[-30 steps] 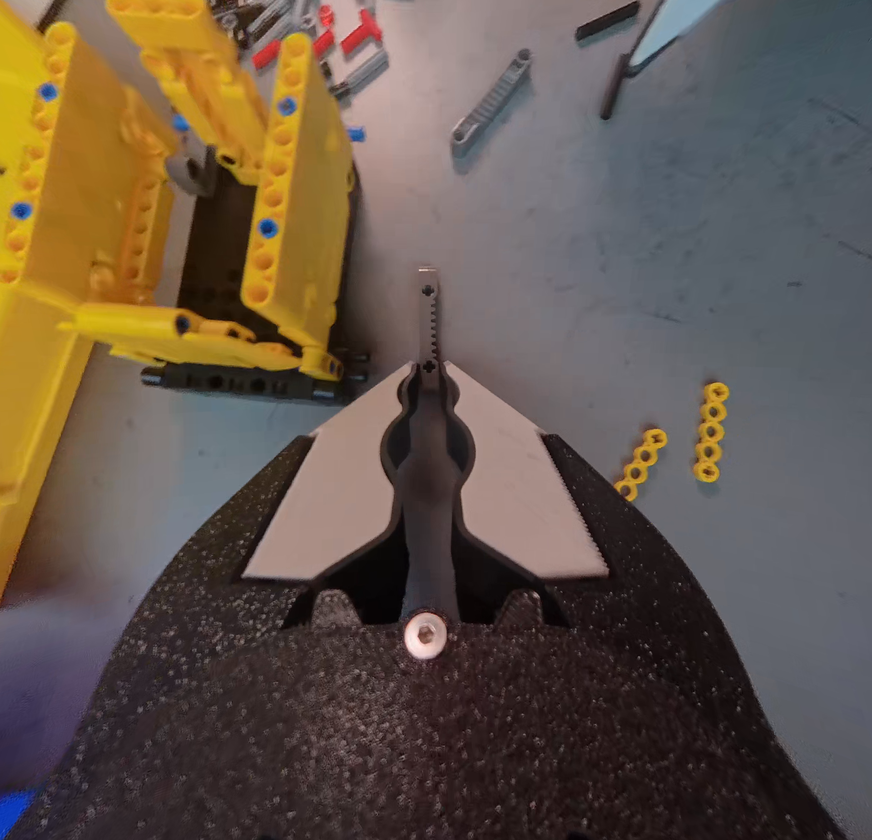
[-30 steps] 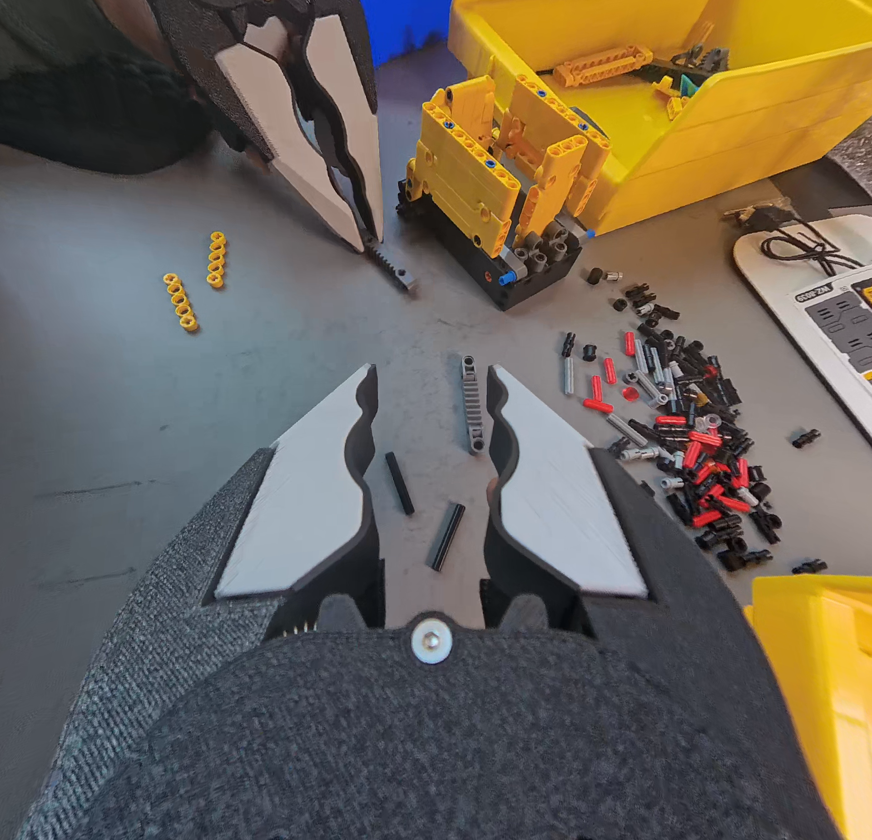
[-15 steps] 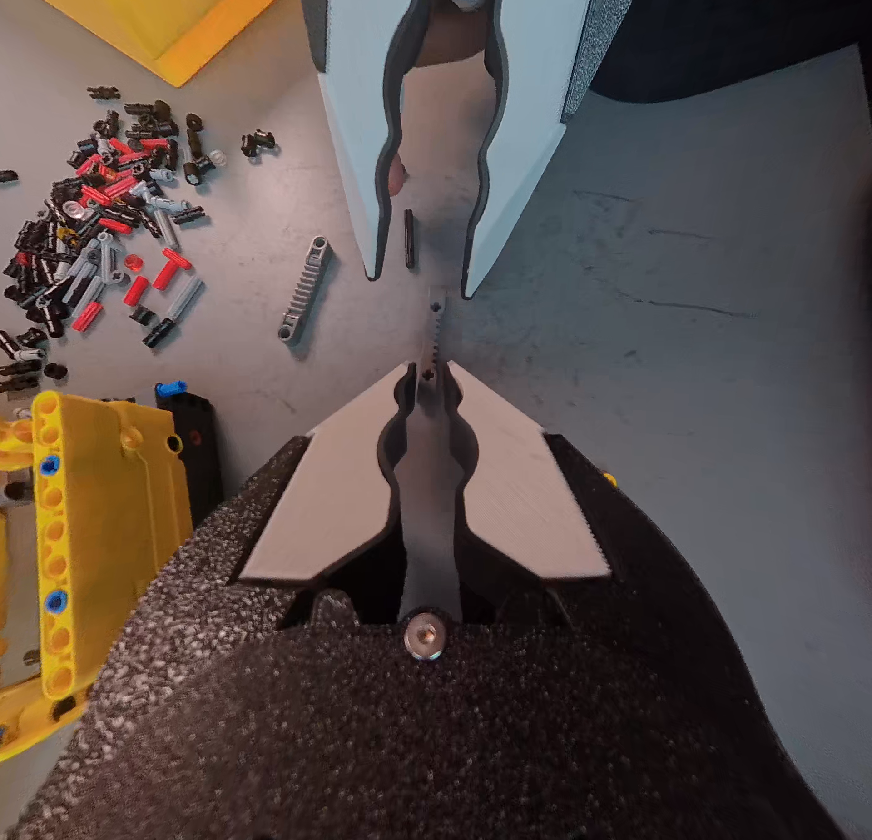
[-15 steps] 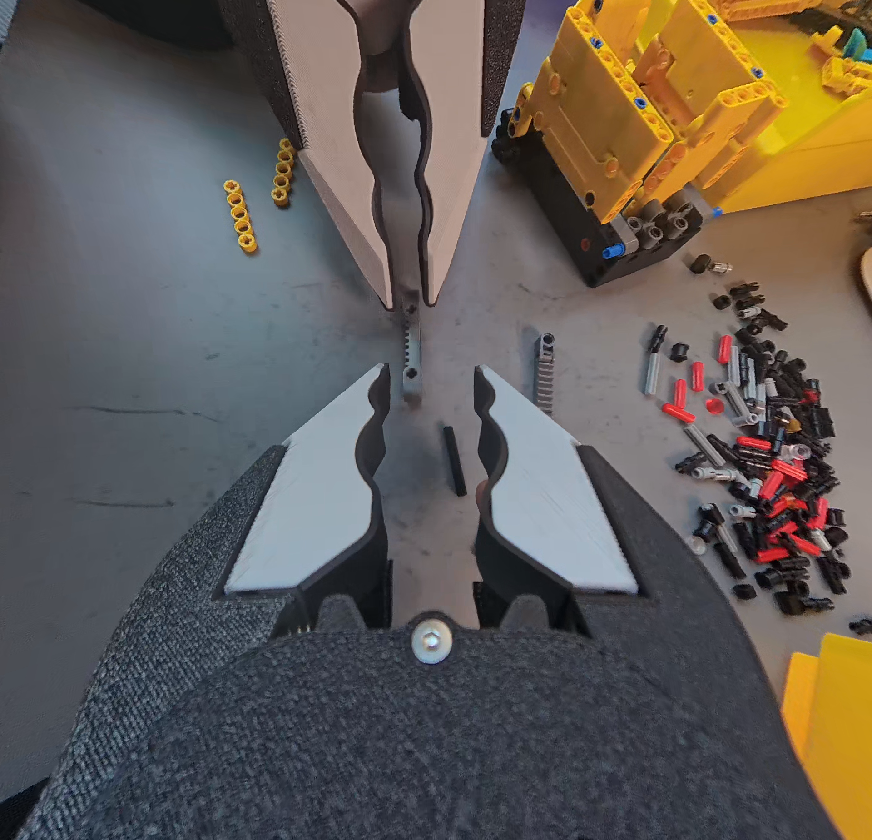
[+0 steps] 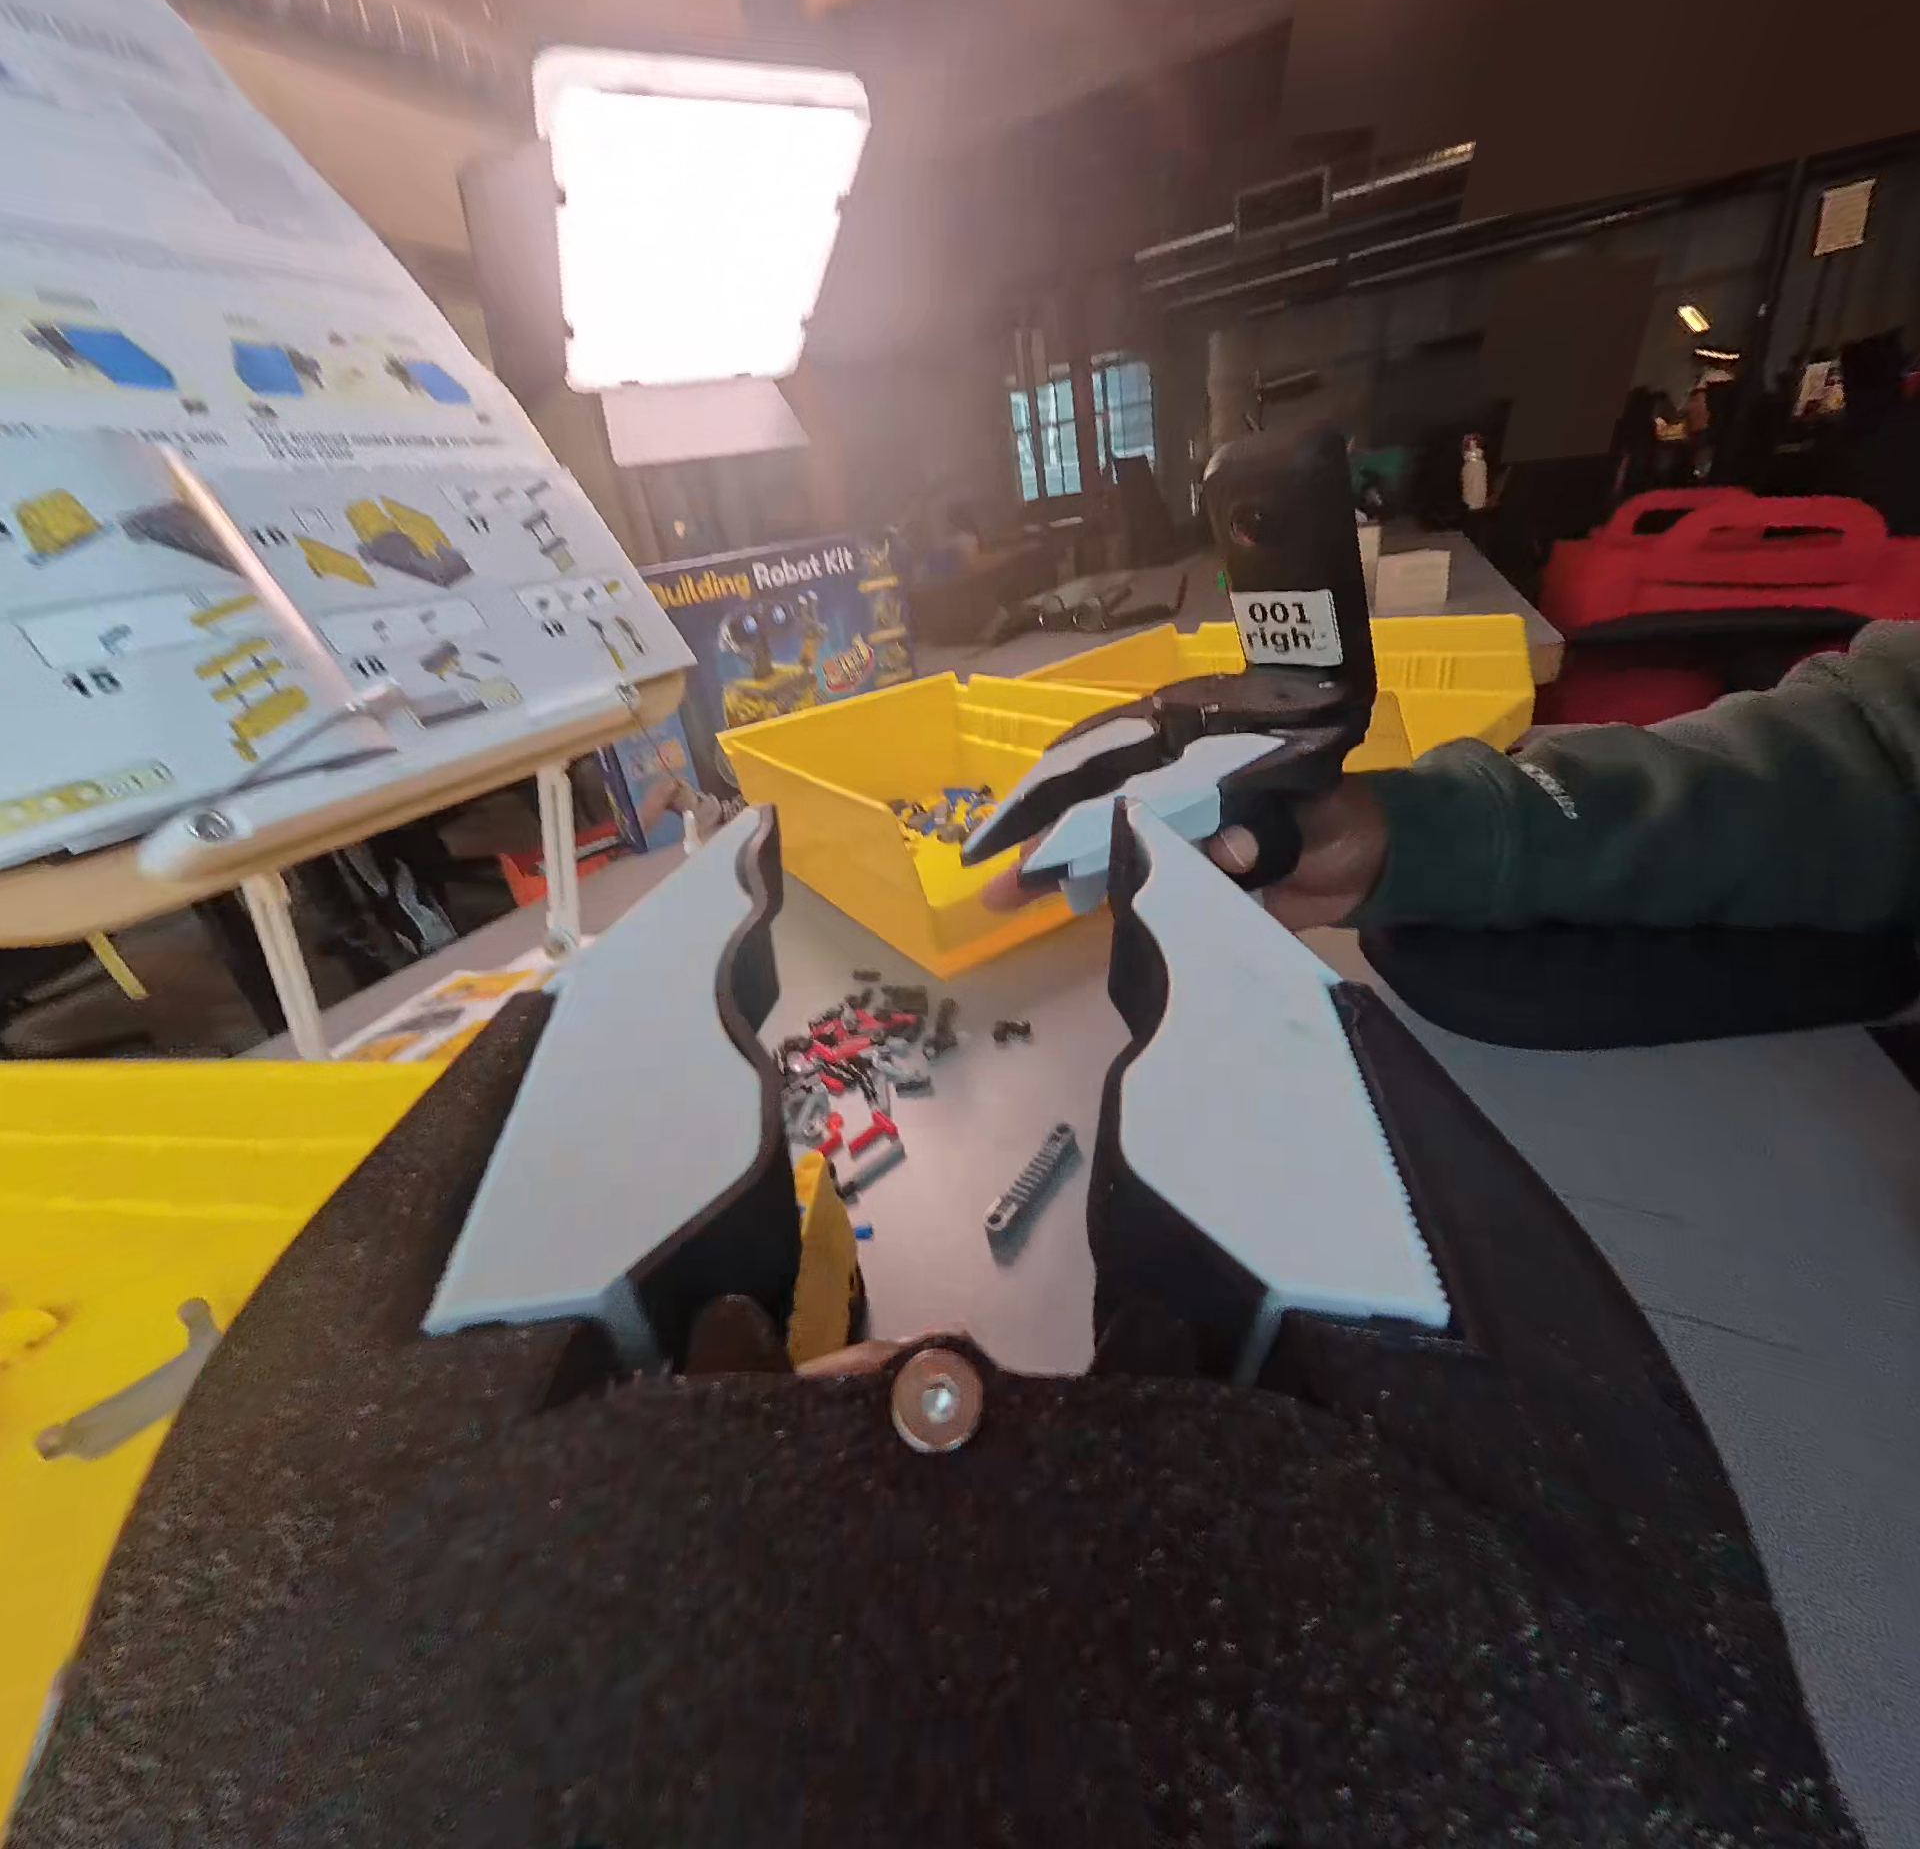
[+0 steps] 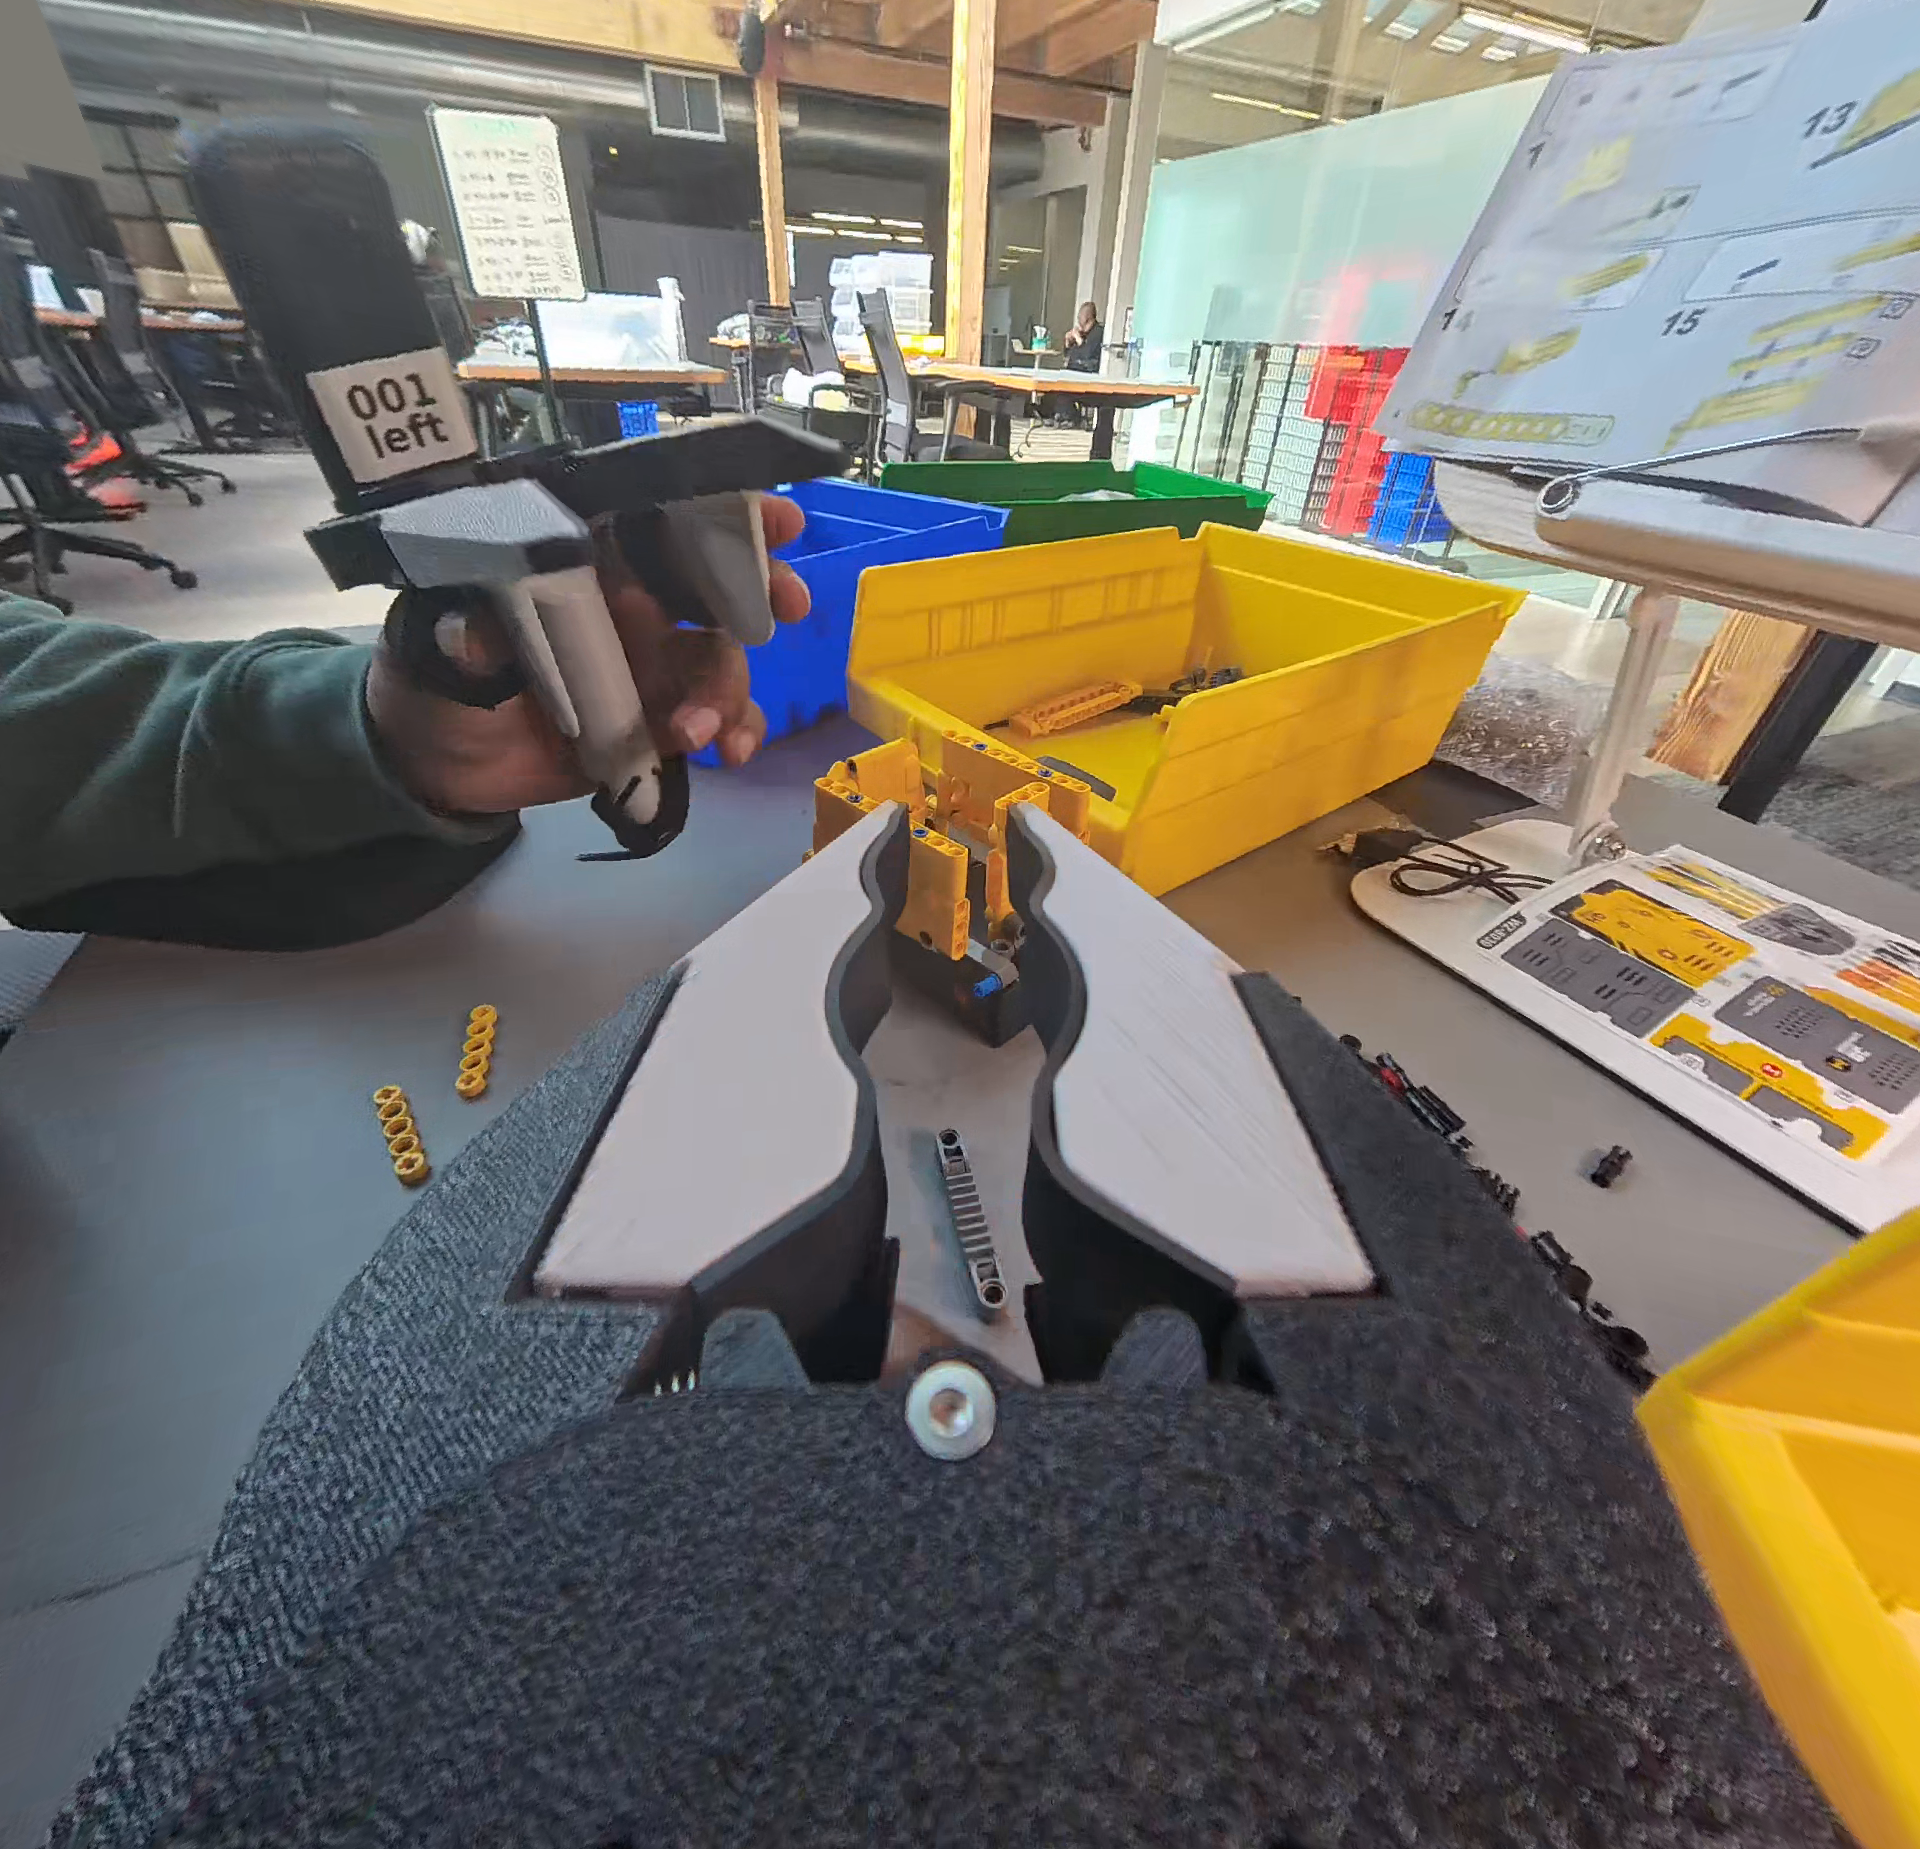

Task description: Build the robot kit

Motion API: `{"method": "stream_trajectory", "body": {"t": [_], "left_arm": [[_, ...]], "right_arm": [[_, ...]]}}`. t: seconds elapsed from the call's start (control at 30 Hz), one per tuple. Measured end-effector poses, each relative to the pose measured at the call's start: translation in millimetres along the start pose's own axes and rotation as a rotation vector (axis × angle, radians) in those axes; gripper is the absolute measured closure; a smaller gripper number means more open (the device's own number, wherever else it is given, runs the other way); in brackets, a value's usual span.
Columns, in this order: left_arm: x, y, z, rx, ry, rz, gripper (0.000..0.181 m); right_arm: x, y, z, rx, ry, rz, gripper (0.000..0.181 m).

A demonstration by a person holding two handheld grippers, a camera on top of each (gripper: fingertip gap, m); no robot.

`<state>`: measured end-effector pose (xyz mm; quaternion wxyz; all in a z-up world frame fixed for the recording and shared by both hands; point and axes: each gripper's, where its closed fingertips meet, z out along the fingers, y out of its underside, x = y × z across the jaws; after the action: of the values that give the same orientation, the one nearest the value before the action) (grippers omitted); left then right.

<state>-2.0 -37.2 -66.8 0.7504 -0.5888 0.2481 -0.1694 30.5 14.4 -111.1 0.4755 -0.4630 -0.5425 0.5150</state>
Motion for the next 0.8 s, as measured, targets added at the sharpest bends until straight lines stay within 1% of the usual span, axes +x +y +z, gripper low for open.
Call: {"method": "stream_trajectory", "body": {"t": [0.07,0.17,0.23,0.3,0.33,0.4,0.5,0.57,0.63,0.8], "left_arm": [[-3,-16,0,0.084,-0.022,0.076,0.133],[-12,-25,-2,0.119,-0.058,0.164,0.17],[-23,-29,-3,0.121,-0.123,0.242,0.181],[-38,-24,-1,0.047,-0.204,0.297,0.181],[-41,-23,0,0.026,-0.212,0.285,0.181],[-48,-22,2,0.014,-0.216,0.183,0.181],[-47,-20,4,-0.005,-0.176,0.088,0.181],[-42,-23,3,0.023,-0.131,0.029,0.181],[-40,-23,2,0.047,-0.104,0.008,0.181],[-42,4,-6,-0.028,-0.147,0.052,0.181]], "right_arm": [[3,2,2,-0.02,0.021,0.009,0.16],[6,0,5,-0.019,0.048,-0.005,0.162],[10,-1,7,-0.018,0.091,-0.057,0.167],[12,4,10,-0.048,0.13,-0.136,0.171],[10,9,12,-0.068,0.128,-0.158,0.172],[5,17,16,-0.104,0.103,-0.176,0.171],[-3,34,18,-0.199,0.037,-0.147,0.156],[-6,41,16,-0.239,0.012,-0.164,0.152],[-10,46,14,-0.273,-0.011,-0.184,0.15],[-15,56,6,-0.346,-0.035,-0.247,0.156]]}}
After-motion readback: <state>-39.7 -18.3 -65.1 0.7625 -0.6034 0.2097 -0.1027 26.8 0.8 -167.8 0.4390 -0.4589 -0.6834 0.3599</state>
